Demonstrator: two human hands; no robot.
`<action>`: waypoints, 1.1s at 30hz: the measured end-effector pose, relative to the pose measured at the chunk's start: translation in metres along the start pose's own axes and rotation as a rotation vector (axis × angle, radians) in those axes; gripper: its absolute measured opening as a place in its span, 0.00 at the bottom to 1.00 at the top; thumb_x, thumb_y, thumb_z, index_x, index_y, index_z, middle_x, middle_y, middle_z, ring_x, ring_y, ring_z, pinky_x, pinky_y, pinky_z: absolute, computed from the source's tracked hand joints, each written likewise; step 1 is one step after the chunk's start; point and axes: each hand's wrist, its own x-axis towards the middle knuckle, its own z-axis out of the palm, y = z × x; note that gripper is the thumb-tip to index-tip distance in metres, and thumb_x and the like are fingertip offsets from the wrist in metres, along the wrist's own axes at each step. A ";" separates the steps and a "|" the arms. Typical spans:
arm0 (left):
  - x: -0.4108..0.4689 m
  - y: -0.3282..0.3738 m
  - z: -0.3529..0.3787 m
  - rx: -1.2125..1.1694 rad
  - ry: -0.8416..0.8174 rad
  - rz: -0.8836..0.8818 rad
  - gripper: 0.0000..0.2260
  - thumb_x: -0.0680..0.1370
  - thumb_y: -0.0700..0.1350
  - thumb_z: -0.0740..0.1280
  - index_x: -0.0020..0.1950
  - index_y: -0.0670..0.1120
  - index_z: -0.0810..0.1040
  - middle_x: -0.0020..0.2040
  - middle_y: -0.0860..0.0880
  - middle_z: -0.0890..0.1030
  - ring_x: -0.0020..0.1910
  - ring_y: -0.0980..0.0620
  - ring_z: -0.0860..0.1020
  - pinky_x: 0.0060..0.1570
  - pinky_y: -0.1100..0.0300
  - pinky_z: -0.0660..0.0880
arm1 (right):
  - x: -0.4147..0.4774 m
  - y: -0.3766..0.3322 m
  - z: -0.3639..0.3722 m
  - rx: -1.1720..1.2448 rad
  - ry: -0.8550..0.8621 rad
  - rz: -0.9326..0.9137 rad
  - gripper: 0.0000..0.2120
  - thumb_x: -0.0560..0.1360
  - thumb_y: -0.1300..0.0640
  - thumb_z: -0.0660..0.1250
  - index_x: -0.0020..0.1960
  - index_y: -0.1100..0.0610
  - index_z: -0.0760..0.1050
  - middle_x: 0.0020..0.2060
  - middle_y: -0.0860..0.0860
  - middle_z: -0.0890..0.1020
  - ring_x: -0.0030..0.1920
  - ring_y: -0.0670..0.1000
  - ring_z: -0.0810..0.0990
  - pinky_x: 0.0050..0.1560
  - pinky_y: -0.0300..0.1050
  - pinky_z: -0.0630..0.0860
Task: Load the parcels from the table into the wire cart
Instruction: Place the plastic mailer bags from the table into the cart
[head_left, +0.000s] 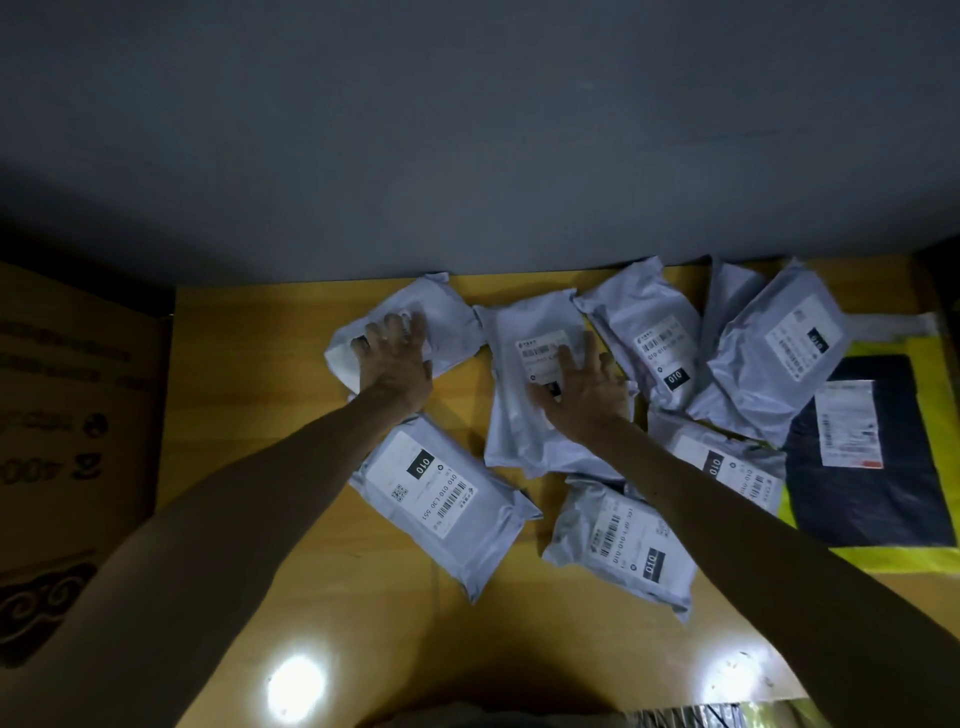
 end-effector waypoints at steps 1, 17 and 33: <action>0.001 0.000 -0.003 -0.005 -0.018 0.015 0.32 0.81 0.56 0.59 0.80 0.48 0.49 0.77 0.38 0.55 0.73 0.31 0.57 0.69 0.38 0.60 | -0.002 -0.003 -0.001 -0.010 0.006 -0.014 0.41 0.77 0.30 0.52 0.81 0.53 0.46 0.79 0.58 0.42 0.77 0.63 0.50 0.69 0.67 0.62; 0.027 -0.066 0.011 0.191 0.097 0.568 0.38 0.73 0.59 0.68 0.80 0.57 0.56 0.81 0.48 0.52 0.78 0.40 0.51 0.60 0.40 0.68 | -0.001 -0.011 0.023 -0.005 0.107 -0.125 0.42 0.73 0.30 0.45 0.81 0.50 0.45 0.80 0.53 0.43 0.79 0.59 0.41 0.72 0.67 0.57; 0.002 -0.039 -0.024 0.055 0.059 0.345 0.34 0.74 0.59 0.66 0.78 0.54 0.60 0.80 0.49 0.53 0.77 0.43 0.51 0.63 0.43 0.66 | -0.015 -0.019 -0.004 -0.029 0.011 -0.087 0.38 0.77 0.37 0.59 0.80 0.47 0.46 0.80 0.50 0.43 0.79 0.56 0.41 0.73 0.66 0.53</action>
